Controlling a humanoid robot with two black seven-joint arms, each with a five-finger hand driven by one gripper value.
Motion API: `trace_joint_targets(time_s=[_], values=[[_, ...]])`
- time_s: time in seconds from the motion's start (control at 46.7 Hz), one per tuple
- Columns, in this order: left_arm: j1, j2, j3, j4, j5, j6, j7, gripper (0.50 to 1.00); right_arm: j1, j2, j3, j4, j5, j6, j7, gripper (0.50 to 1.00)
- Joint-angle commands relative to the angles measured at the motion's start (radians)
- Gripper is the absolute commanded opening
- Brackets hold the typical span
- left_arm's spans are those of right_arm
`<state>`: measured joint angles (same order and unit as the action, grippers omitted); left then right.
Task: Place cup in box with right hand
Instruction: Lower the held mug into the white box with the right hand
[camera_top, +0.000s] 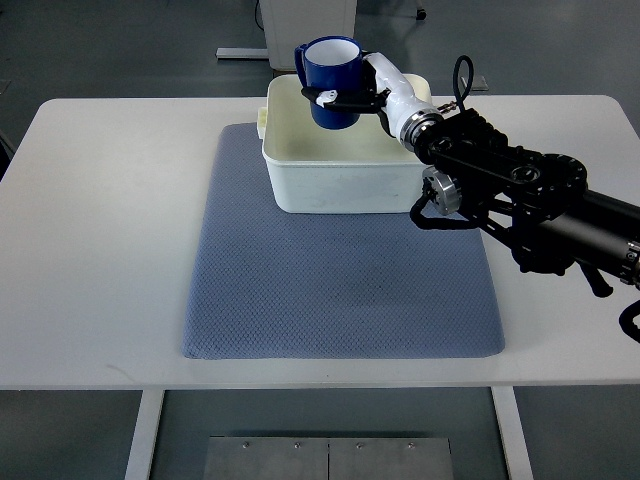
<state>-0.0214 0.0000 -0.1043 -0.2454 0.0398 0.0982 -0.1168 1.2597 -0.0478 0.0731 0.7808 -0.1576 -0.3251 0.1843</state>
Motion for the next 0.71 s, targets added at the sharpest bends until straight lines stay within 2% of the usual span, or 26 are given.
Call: trace_joint_targets(time_s=[0.0,0.685], values=[[0.0,0.0,0.0,0.0,0.0,0.0,0.0,1.0,-0.011,0.002,-0.001,-0.006,0.0,0.0,0.0,0.5],[0.0,0.0,0.0,0.0,0.0,0.0,0.0,1.0,-0.059,0.003,-0.001,-0.002,-0.002,0.0,0.011,0.5]])
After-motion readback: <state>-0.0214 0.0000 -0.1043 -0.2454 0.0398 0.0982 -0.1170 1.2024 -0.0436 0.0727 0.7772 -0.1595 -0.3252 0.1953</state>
